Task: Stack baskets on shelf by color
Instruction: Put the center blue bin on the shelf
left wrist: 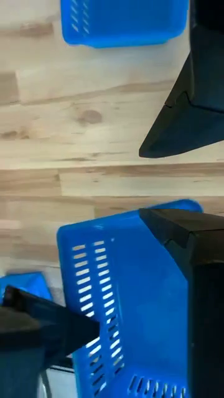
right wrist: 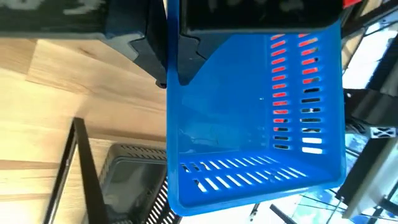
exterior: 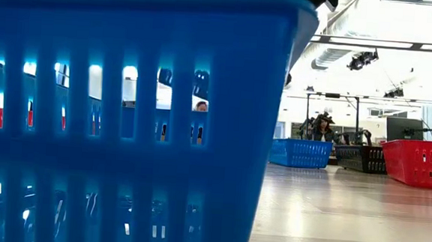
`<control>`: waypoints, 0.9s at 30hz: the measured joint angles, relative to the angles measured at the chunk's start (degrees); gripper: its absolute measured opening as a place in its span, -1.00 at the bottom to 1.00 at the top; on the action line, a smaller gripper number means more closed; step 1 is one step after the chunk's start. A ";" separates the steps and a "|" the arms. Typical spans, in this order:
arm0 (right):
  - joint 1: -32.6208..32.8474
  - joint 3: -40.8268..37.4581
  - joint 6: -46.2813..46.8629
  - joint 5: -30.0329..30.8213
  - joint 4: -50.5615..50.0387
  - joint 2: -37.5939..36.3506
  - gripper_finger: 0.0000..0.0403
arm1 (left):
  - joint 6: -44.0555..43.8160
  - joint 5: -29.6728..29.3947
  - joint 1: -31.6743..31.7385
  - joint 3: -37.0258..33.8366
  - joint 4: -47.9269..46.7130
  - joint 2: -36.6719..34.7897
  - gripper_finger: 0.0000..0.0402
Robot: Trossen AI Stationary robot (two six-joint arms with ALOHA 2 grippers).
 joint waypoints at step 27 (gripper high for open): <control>1.38 0.00 -1.36 -0.47 2.49 0.00 -1.00 | -0.63 0.58 2.96 -0.09 -1.45 1.61 -0.95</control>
